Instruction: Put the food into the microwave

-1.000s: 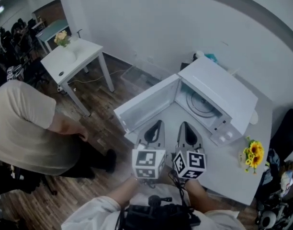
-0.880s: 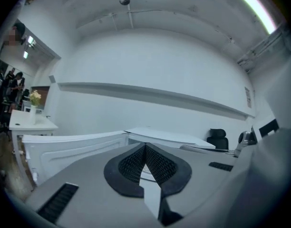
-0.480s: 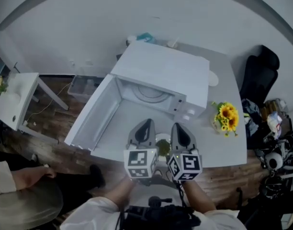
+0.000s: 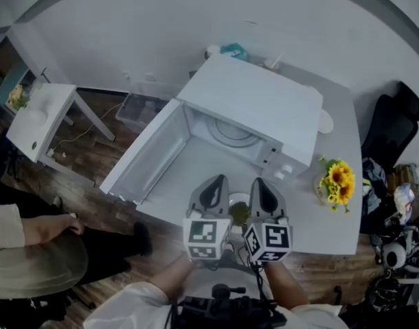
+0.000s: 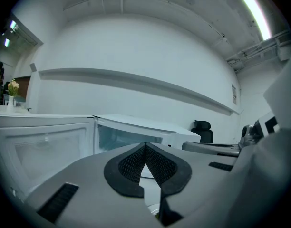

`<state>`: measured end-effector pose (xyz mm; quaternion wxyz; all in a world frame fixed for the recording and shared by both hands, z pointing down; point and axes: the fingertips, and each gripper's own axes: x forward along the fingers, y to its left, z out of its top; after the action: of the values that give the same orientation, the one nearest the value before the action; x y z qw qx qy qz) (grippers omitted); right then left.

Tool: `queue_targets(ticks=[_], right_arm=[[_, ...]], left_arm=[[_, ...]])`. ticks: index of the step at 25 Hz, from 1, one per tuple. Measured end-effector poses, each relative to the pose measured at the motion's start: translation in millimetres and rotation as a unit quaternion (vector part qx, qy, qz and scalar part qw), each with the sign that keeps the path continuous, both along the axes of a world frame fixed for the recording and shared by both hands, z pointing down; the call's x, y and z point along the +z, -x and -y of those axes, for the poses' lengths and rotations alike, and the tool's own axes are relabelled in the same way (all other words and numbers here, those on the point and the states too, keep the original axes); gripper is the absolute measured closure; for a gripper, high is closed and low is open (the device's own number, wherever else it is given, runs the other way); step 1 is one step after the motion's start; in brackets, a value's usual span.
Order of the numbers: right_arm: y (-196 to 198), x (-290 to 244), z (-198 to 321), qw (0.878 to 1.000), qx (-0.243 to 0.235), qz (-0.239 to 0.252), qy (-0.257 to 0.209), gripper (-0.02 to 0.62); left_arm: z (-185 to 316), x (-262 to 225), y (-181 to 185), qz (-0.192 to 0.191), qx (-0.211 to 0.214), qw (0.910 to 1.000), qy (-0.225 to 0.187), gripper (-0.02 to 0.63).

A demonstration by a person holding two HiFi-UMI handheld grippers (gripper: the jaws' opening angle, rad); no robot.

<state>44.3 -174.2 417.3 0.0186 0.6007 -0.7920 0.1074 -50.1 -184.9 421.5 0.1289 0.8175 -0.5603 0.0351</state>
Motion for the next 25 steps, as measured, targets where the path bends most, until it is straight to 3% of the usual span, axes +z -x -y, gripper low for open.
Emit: queue_targets(ticks=[4, 10, 12, 15, 25], right_arm=[[1, -3, -1, 1.0, 0.002, -0.002, -0.004, 0.58], [-6, 23, -13, 0.999, 0.002, -0.005, 0.033, 0.563], [-7, 33, -16, 0.999, -0.003, 0.0, 0.043, 0.509], [-11, 50, -20, 0.998, 0.001, 0.002, 0.062, 0.486], [-38, 128, -50, 0.987, 0.039, -0.005, 0.155, 0.485]], left_arm=[[-7, 7, 5, -0.007, -0.004, 0.9999, 0.013, 0.597], [-23, 29, 10, 0.0, -0.017, 0.9991, 0.038, 0.594], [-27, 43, 11, 0.0, -0.021, 0.9982, 0.055, 0.594], [-30, 65, 7, -0.006, -0.014, 0.9965, 0.082, 0.538], [-55, 143, -6, 0.012, 0.005, 0.9855, 0.169, 0.518]])
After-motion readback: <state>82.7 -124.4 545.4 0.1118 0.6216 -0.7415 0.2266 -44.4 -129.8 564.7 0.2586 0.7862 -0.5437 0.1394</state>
